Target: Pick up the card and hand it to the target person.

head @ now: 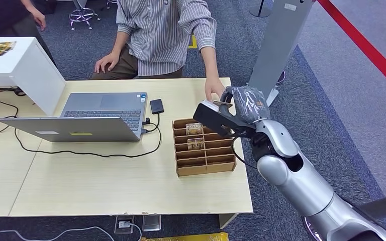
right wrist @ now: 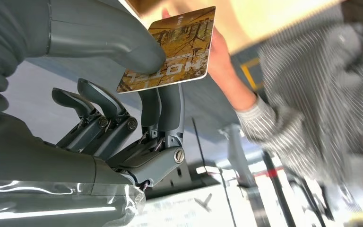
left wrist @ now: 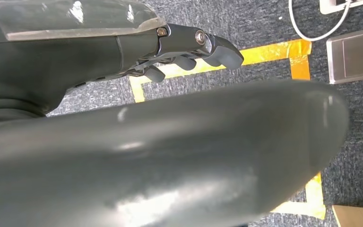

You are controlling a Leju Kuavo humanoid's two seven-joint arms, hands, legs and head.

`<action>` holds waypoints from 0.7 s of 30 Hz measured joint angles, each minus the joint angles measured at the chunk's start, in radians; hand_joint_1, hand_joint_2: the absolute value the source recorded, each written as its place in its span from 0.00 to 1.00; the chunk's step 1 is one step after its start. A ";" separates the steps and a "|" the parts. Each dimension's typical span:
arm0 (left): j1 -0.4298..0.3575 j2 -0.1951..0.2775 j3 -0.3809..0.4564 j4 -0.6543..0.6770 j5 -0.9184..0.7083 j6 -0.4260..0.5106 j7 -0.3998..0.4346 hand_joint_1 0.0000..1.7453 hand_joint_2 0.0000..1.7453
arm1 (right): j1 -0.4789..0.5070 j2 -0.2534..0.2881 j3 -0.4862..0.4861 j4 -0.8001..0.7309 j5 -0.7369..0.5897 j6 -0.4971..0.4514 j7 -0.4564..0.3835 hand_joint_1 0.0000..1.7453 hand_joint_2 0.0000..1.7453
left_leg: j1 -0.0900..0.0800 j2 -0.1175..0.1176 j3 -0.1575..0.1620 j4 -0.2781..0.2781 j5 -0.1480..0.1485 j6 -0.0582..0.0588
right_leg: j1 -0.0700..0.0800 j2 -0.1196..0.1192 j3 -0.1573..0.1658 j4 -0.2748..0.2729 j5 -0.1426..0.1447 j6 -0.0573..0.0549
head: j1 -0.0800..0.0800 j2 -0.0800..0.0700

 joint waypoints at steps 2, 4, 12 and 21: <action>0.000 0.000 0.000 0.000 -0.002 0.000 -0.001 0.00 0.00 | 0.002 0.001 -0.005 0.004 0.030 -0.064 -0.052 1.00 1.00 | 0.000 0.000 0.000 0.000 0.000 0.000 | 0.000 0.000 0.000 0.000 0.000 0.000 | 0.001 0.000; -0.001 0.000 0.000 0.000 -0.003 -0.001 -0.002 0.00 0.00 | 0.004 0.005 -0.013 0.018 0.060 -0.138 -0.111 1.00 1.00 | 0.000 0.000 0.000 0.000 0.000 0.000 | 0.000 0.000 0.000 0.000 0.000 0.000 | 0.001 0.000; -0.010 -0.006 -0.001 0.000 -0.012 -0.003 -0.003 0.00 0.00 | 0.016 0.028 -0.044 0.126 0.166 -0.349 -0.252 1.00 1.00 | 0.000 0.000 0.000 0.000 0.000 0.000 | 0.000 0.000 0.000 0.000 0.000 0.000 | 0.000 0.000; -0.012 -0.006 -0.001 0.000 -0.013 -0.003 -0.002 0.00 0.00 | 0.027 0.048 -0.064 0.198 0.189 -0.375 -0.269 1.00 1.00 | 0.000 0.000 0.000 0.000 0.000 0.000 | 0.000 0.000 0.000 0.000 0.000 0.000 | 0.000 0.000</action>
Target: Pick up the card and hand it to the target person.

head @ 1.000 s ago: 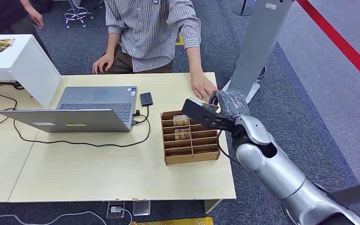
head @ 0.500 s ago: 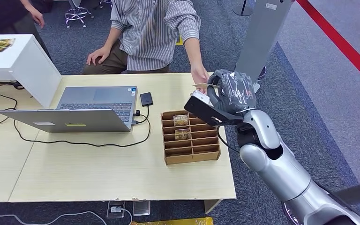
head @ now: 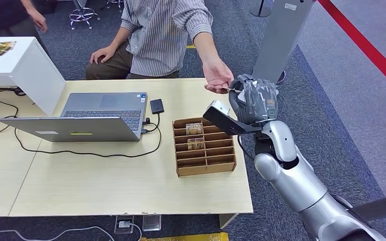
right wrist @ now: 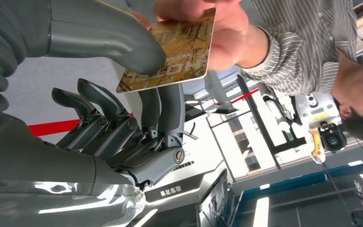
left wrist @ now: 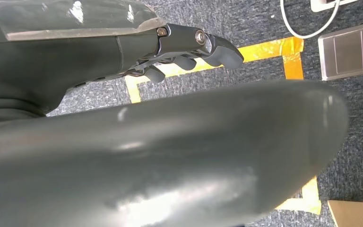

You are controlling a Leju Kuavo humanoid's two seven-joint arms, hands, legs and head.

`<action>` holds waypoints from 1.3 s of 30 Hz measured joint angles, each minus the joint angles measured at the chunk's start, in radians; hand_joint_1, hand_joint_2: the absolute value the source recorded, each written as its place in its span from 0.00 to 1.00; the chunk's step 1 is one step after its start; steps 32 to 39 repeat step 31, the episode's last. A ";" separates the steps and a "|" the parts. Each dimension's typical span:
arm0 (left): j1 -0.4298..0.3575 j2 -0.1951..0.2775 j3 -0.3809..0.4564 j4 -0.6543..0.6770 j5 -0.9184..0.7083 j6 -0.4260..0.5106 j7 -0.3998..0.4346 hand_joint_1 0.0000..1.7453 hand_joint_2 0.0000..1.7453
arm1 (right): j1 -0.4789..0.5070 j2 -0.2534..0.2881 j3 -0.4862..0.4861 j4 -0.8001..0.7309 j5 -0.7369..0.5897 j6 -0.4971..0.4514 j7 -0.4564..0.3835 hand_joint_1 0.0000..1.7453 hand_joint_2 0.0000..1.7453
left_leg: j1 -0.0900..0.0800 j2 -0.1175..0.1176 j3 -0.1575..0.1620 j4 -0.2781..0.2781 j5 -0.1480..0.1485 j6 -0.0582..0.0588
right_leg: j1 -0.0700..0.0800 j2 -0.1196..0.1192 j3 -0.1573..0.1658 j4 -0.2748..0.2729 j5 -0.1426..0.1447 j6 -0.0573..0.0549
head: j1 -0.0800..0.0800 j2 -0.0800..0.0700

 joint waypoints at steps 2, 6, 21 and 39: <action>0.000 0.000 0.000 0.000 0.000 0.000 0.000 0.00 0.00 | 0.001 0.004 -0.002 0.009 0.000 -0.001 -0.002 1.00 1.00 | 0.000 0.000 0.000 0.000 0.000 0.000 | 0.000 0.000 0.000 0.000 0.000 0.000 | 0.000 0.000; 0.000 0.000 0.000 0.000 0.001 0.000 -0.001 0.00 0.00 | 0.002 0.013 -0.003 0.025 -0.001 -0.008 -0.010 1.00 1.00 | 0.000 0.000 0.000 0.000 0.000 0.000 | 0.000 0.000 0.000 0.000 0.000 0.000 | 0.000 0.000; 0.005 0.000 0.001 0.000 0.033 0.001 -0.024 0.00 0.00 | 0.005 0.035 -0.002 0.054 -0.140 -0.041 -0.041 0.00 1.00 | 0.000 0.000 0.000 0.000 0.000 0.000 | 0.000 0.000 0.000 0.000 0.000 0.000 | 0.000 0.000; 0.008 0.003 0.001 0.000 0.060 0.016 -0.006 0.00 0.00 | 0.109 0.022 -0.008 -0.045 -0.638 0.006 -0.126 0.00 1.00 | 0.000 0.000 0.000 0.000 0.000 0.000 | 0.000 0.000 0.000 0.000 0.000 0.000 | 0.000 0.000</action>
